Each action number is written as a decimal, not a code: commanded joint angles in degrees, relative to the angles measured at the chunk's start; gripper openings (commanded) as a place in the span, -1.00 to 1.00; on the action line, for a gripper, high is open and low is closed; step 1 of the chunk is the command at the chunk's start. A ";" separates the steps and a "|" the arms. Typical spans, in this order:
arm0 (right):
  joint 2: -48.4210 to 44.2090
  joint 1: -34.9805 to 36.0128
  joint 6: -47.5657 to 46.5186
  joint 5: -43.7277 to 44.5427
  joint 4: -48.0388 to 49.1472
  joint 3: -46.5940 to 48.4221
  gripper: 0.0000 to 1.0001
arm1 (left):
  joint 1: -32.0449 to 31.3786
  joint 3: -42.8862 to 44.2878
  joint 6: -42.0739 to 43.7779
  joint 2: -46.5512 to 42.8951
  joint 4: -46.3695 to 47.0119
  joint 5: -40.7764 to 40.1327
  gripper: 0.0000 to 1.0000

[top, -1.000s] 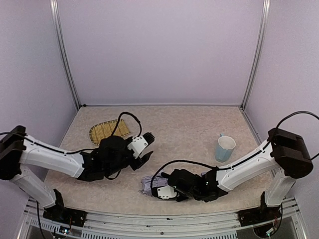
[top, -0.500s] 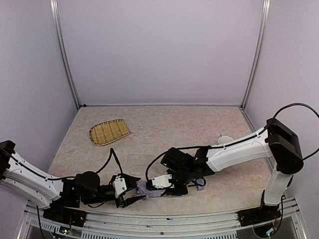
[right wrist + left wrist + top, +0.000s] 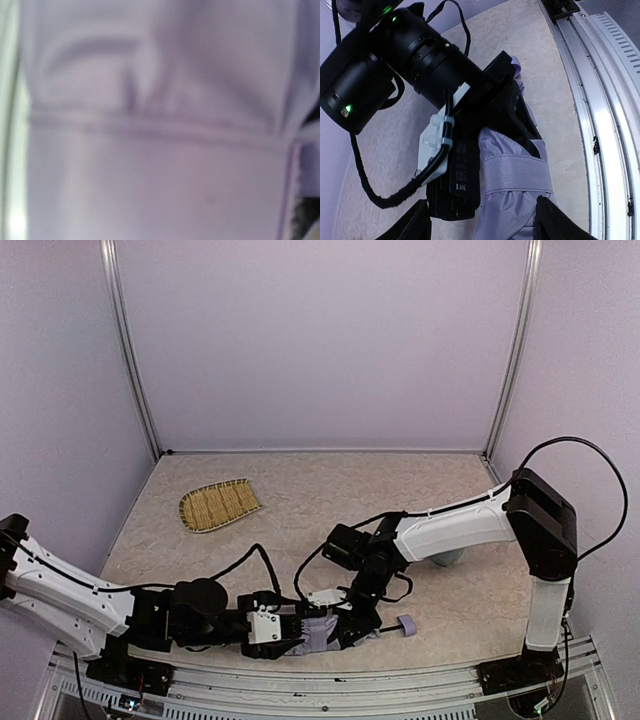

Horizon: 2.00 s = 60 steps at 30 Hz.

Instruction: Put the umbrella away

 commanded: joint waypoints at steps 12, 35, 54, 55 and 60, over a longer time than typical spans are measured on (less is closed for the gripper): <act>11.97 -2.33 5.65 2.25 -14.36 -1.12 -1.00 | -3.28 2.97 1.80 2.09 -7.04 -1.77 0.47; 10.06 -3.73 5.50 2.49 -11.94 -0.91 -1.00 | 2.34 13.11 -1.26 22.02 -19.04 0.37 0.35; 2.28 -6.06 6.87 4.12 -9.50 -1.88 -0.90 | 4.37 22.11 -2.18 32.60 -29.63 -2.25 -1.00; 1.96 -6.09 7.22 4.51 -9.20 -2.09 -0.78 | 4.47 21.58 -2.61 32.43 -28.15 -3.70 -1.00; -0.50 -6.60 9.75 7.76 -7.74 -3.34 -0.09 | 4.54 19.16 -4.91 30.62 -21.40 -10.83 -1.00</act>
